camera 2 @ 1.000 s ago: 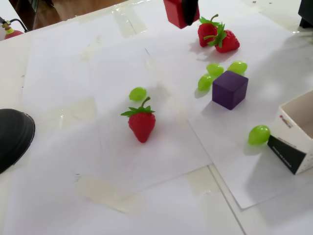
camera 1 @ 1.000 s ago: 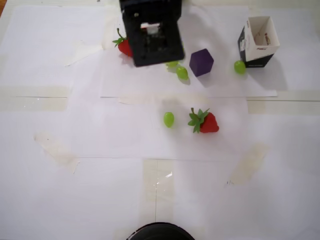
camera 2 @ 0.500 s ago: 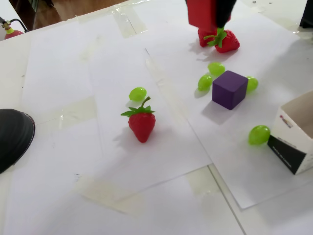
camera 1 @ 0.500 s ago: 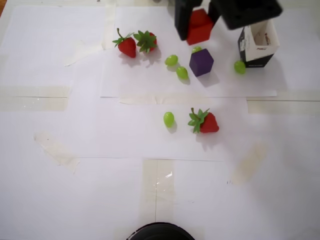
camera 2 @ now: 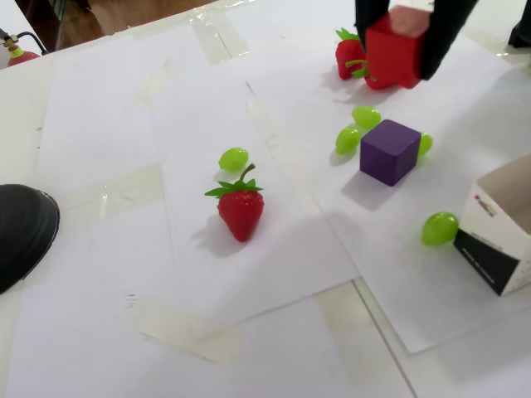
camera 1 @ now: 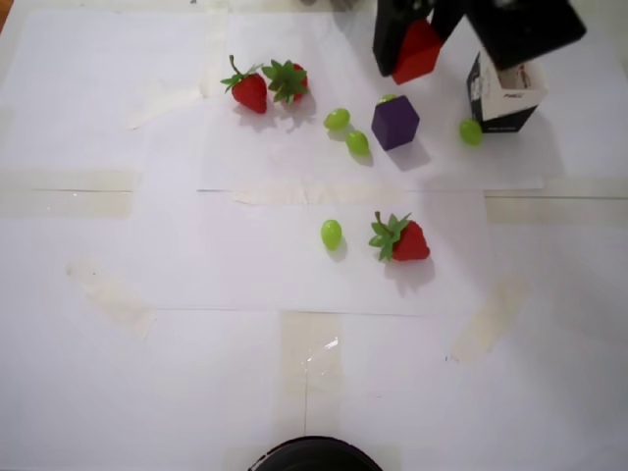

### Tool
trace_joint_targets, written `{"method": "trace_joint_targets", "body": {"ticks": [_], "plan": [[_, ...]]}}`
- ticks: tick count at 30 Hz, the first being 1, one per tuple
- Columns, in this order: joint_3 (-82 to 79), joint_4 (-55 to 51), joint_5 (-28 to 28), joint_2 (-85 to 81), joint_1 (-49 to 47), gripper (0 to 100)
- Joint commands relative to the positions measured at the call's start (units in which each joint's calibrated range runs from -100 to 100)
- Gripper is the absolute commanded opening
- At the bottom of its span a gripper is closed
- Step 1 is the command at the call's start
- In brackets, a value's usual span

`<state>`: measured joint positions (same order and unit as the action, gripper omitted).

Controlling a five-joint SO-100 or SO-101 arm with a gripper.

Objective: Put the red cube on top of the purple cube

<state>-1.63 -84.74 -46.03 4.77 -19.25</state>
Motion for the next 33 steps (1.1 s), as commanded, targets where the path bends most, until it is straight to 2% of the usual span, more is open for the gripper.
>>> {"method": "trace_joint_targets", "body": {"ticks": [1, 9, 33], "plan": [[-4.73, 5.58, -0.34, -4.68, -0.82, 0], [-11.01, 12.77, -0.93, -3.14, -0.9, 0], [-15.19, 17.26, -0.15, -0.21, 0.35, 0]]}}
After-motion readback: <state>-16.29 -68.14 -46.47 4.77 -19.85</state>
